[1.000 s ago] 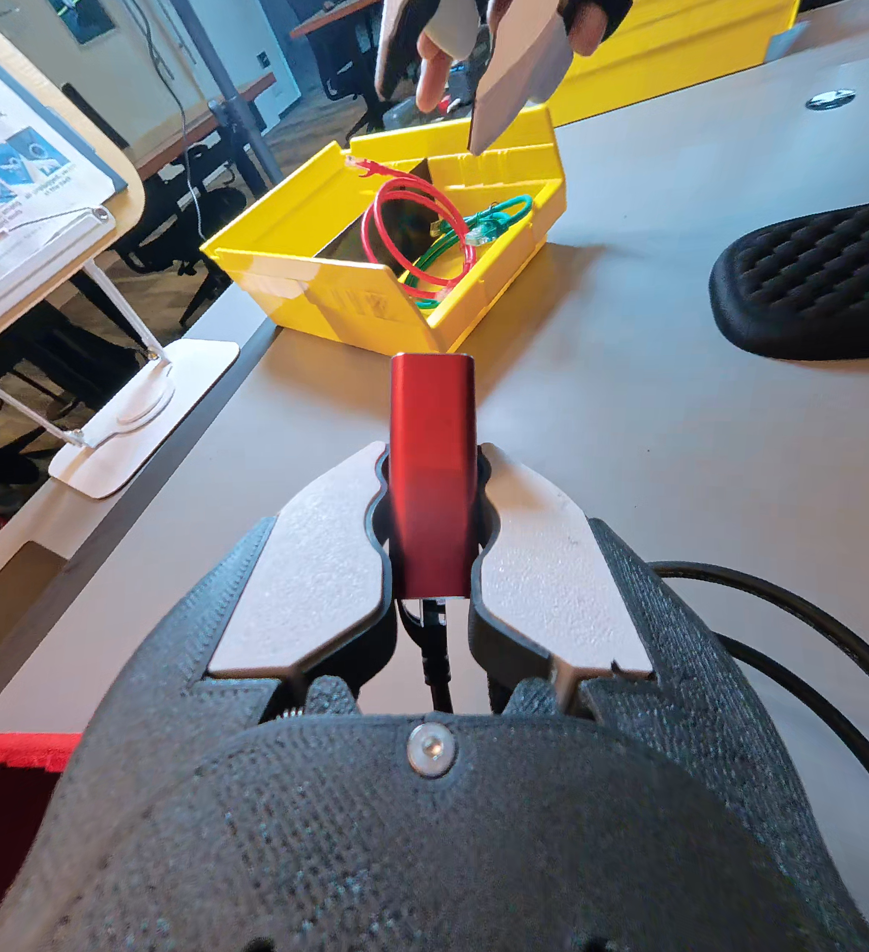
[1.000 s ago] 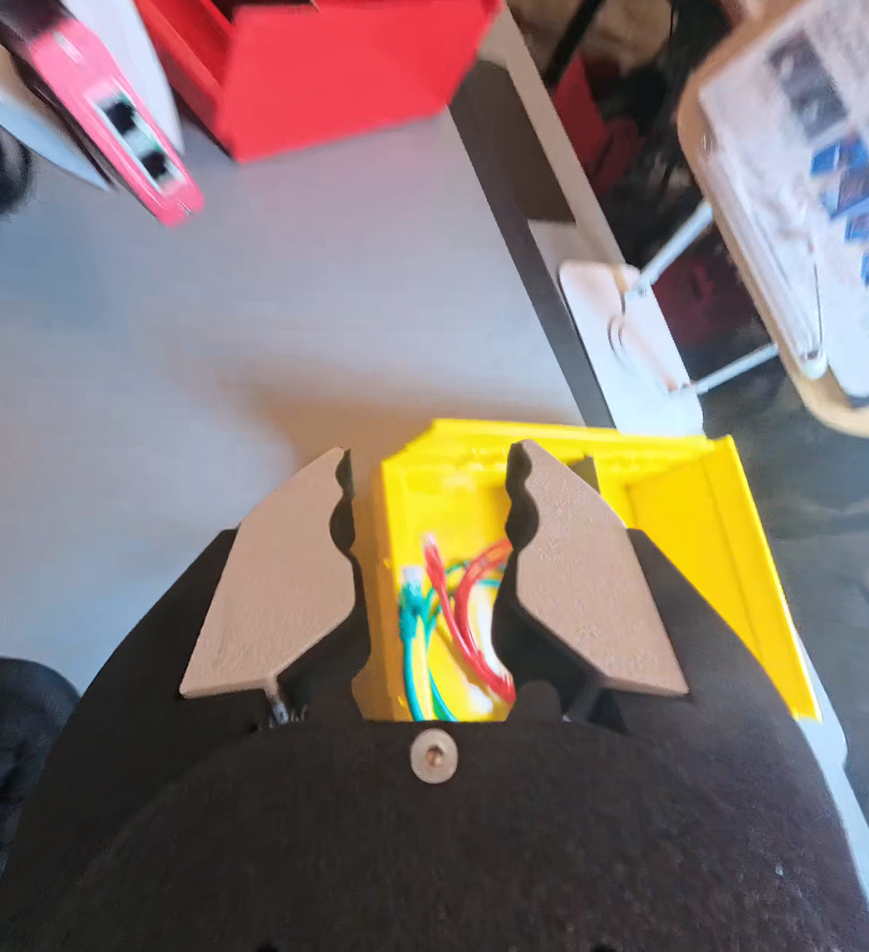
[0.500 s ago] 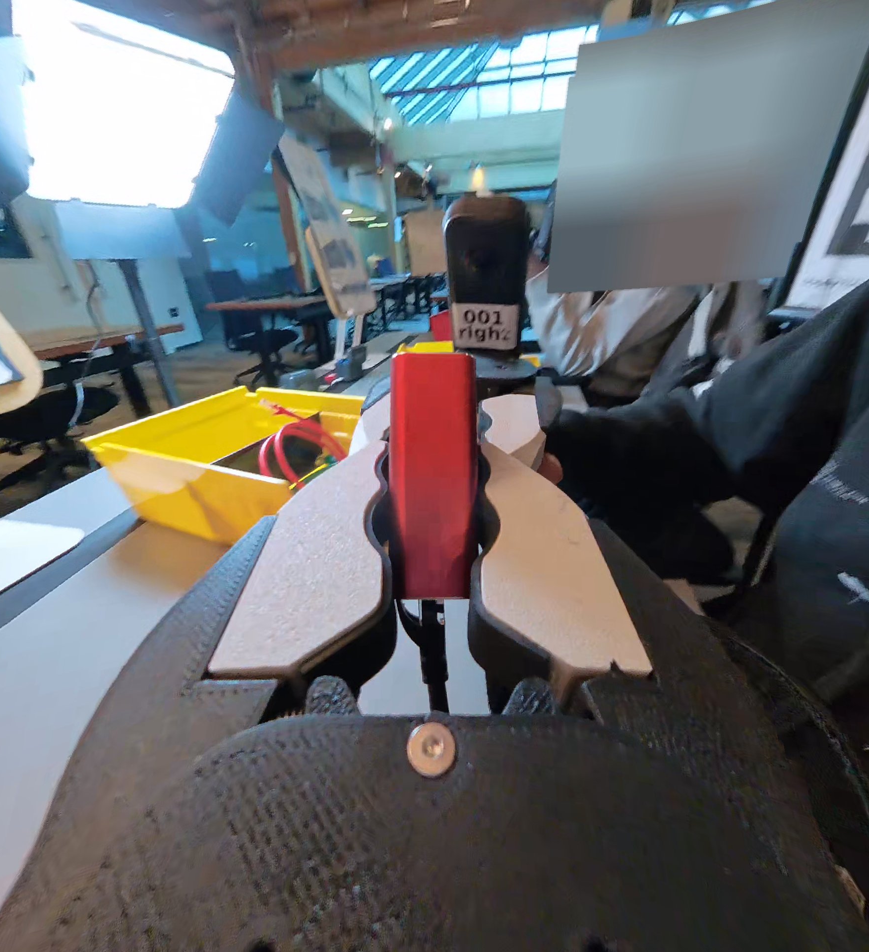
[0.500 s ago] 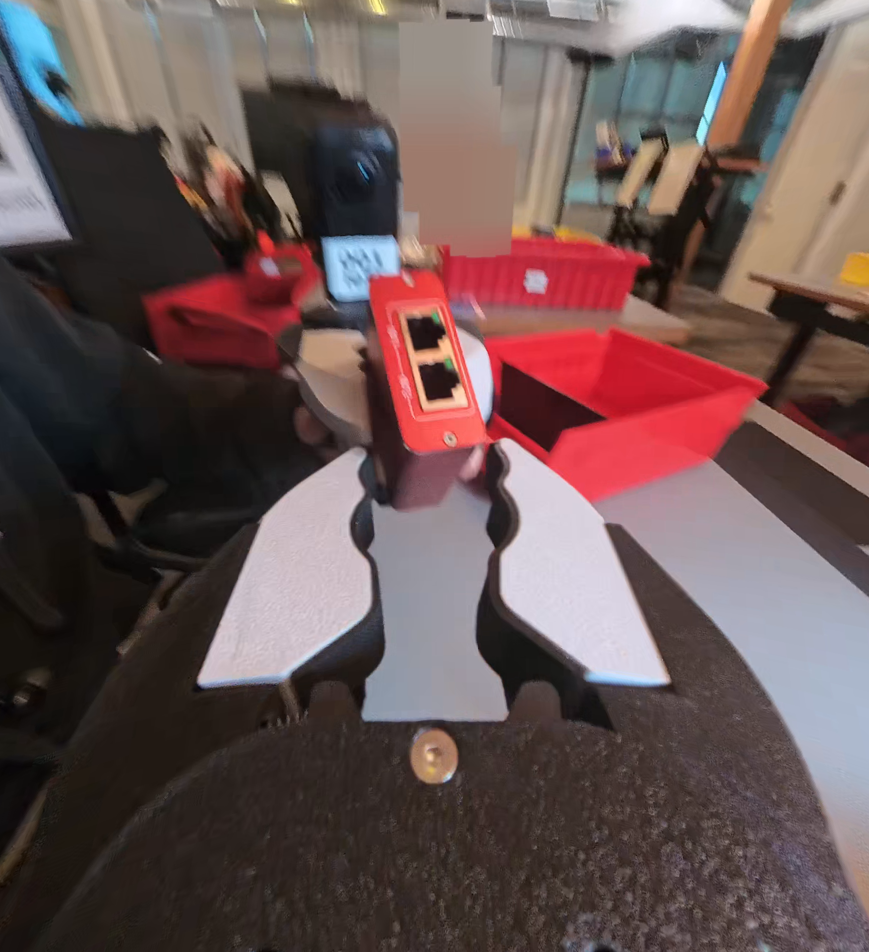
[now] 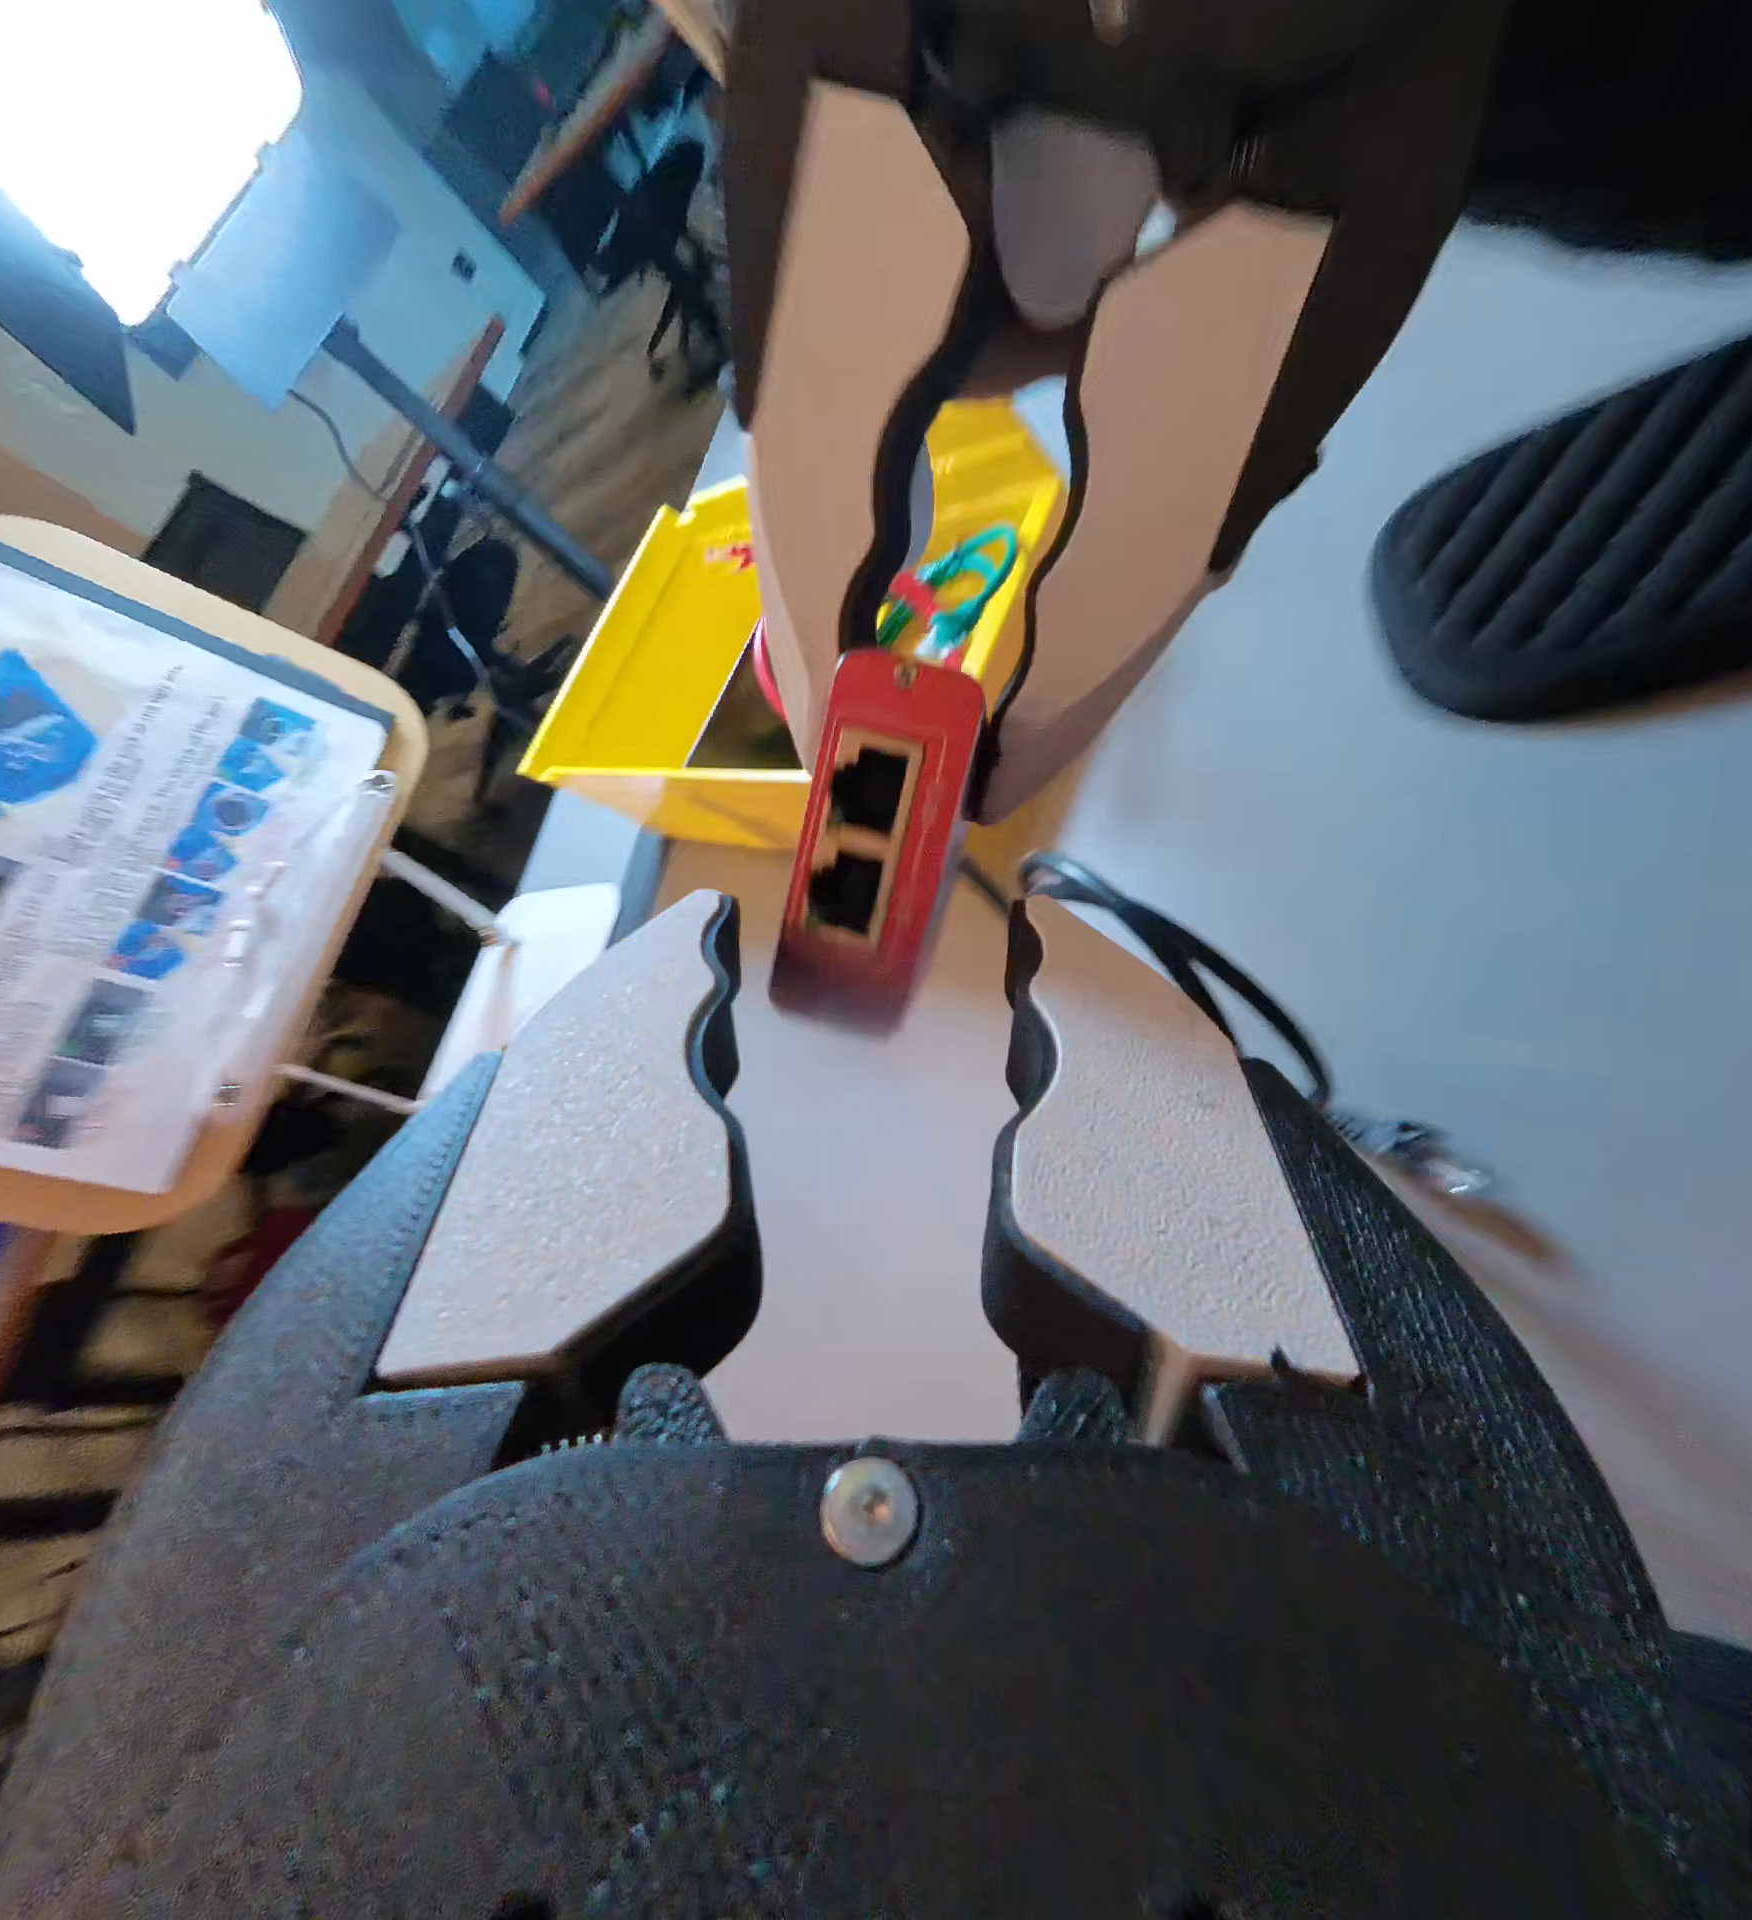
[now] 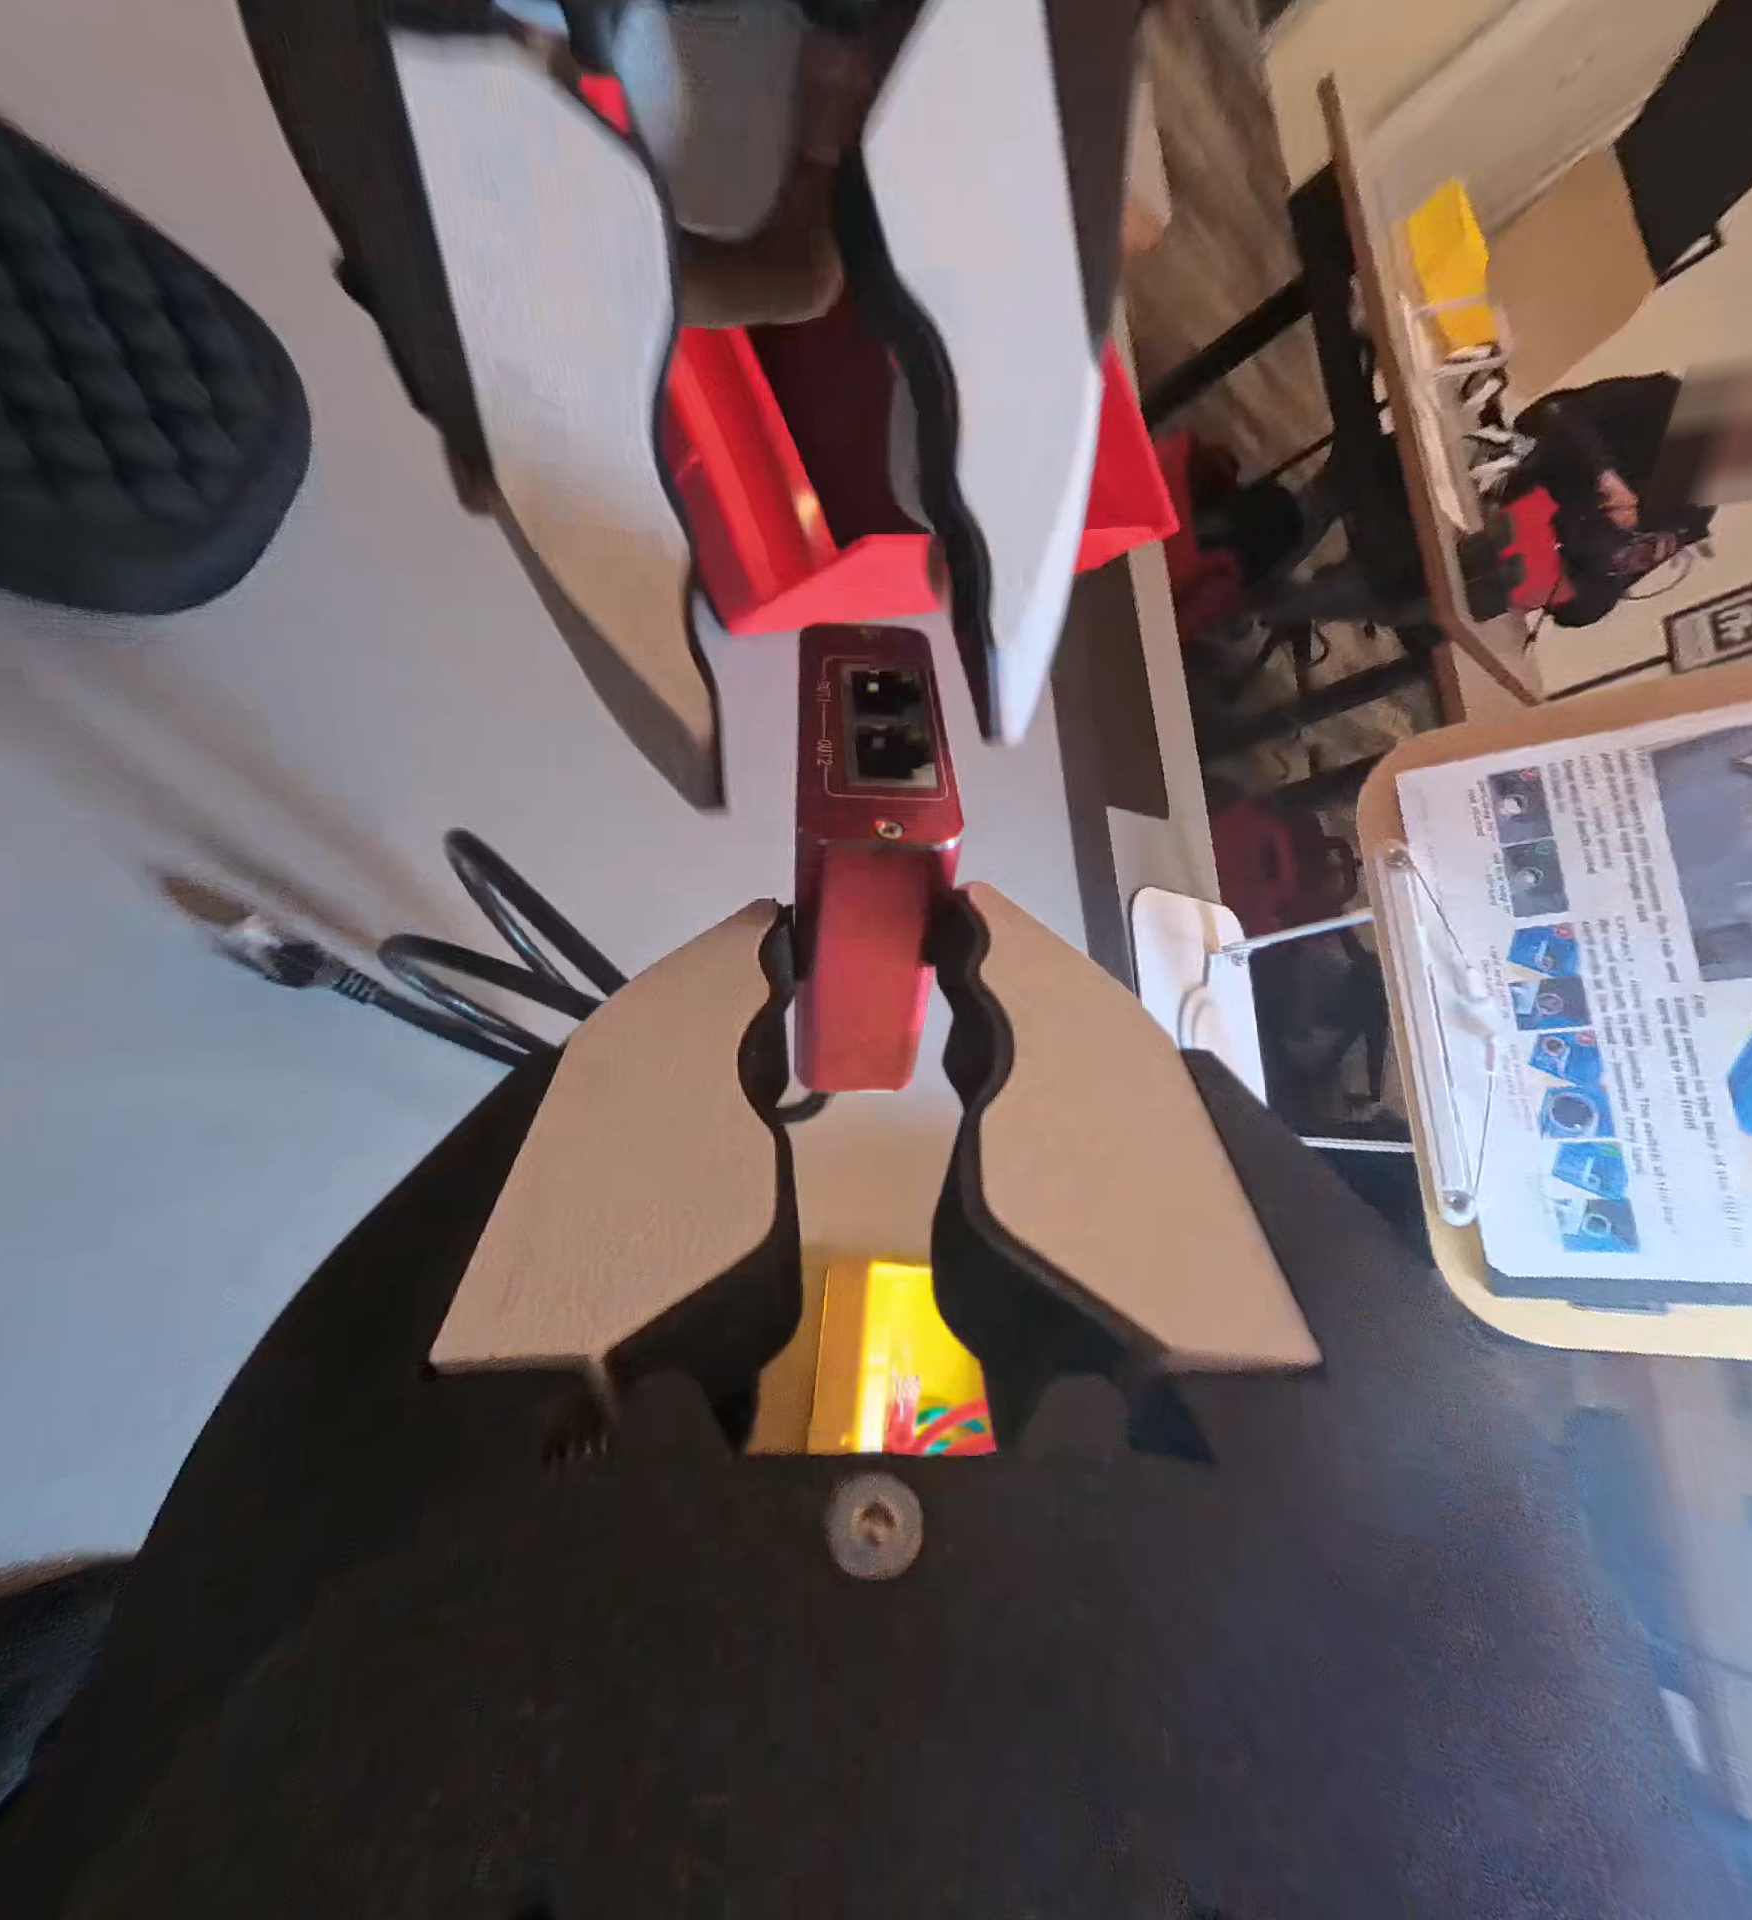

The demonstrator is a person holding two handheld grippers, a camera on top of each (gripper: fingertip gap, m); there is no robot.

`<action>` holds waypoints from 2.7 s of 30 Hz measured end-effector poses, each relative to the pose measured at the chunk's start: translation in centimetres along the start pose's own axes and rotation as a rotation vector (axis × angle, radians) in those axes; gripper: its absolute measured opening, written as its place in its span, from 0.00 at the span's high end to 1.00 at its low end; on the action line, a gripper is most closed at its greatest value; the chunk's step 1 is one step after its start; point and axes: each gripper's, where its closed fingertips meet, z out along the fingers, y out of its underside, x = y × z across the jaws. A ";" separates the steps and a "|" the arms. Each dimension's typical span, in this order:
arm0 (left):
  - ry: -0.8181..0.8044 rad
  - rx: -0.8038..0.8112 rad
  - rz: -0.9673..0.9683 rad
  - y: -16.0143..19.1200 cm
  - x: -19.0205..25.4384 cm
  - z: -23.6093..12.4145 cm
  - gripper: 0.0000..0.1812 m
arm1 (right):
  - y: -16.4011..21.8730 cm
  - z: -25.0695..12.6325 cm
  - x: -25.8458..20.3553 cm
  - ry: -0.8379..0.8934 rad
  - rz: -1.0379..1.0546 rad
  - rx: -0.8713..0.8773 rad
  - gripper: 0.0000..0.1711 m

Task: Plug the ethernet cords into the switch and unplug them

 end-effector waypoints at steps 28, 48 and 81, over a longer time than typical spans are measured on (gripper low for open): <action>0.017 0.140 -0.098 4.7 1.2 1.2 0.78 | 1.5 2.6 -1.3 -0.020 0.098 0.271 0.98; 0.074 0.110 -0.064 5.6 3.1 1.7 0.83 | 0.6 3.6 -3.2 -0.024 -0.009 0.301 0.92; 0.021 0.085 -0.219 7.9 1.1 0.1 0.83 | 2.9 -4.9 -1.9 -0.201 -0.068 0.195 0.92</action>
